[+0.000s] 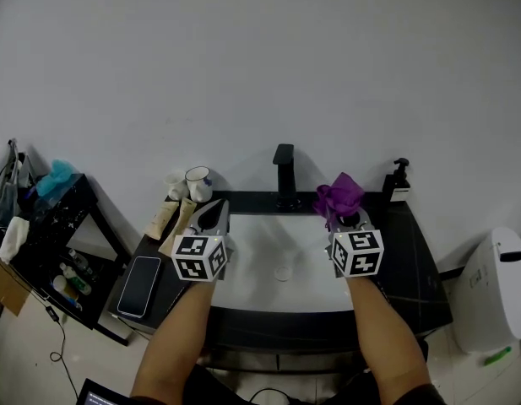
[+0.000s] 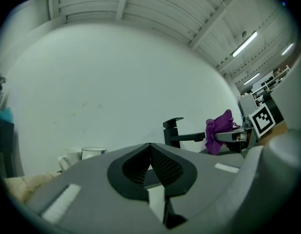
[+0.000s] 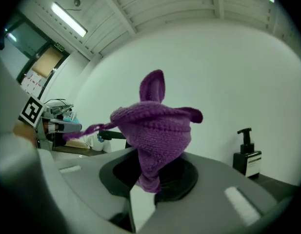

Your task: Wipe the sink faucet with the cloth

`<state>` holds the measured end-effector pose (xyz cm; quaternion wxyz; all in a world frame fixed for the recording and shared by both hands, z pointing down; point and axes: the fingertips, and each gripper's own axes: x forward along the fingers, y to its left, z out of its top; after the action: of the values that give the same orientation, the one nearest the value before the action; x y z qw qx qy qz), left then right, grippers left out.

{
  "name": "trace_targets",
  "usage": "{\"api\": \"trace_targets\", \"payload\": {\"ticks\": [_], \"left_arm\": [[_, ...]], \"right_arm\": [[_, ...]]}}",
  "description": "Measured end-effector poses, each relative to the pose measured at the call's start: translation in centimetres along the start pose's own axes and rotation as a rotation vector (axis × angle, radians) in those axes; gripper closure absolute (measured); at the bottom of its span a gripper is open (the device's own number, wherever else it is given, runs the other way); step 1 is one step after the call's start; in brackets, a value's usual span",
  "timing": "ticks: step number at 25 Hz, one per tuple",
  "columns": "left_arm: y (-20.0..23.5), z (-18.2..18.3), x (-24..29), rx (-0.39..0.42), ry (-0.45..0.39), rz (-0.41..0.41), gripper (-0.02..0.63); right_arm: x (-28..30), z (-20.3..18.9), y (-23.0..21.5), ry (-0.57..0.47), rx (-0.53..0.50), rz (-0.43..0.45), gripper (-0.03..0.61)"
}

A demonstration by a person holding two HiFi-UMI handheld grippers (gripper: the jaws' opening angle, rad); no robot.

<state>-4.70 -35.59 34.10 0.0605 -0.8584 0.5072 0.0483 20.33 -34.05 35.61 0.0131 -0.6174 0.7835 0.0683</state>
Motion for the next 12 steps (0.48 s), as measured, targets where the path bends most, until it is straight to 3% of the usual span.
{"api": "trace_targets", "payload": {"ticks": [6, 12], "left_arm": [[0.6, -0.1, 0.0, -0.032, 0.009, 0.015, 0.597], [1.3, -0.5, -0.4, -0.054, 0.021, 0.038, 0.597]], "right_arm": [[0.1, 0.1, 0.0, 0.006, -0.017, 0.003, 0.517], [0.0, 0.3, 1.3, -0.009, -0.124, 0.034, 0.517]]}}
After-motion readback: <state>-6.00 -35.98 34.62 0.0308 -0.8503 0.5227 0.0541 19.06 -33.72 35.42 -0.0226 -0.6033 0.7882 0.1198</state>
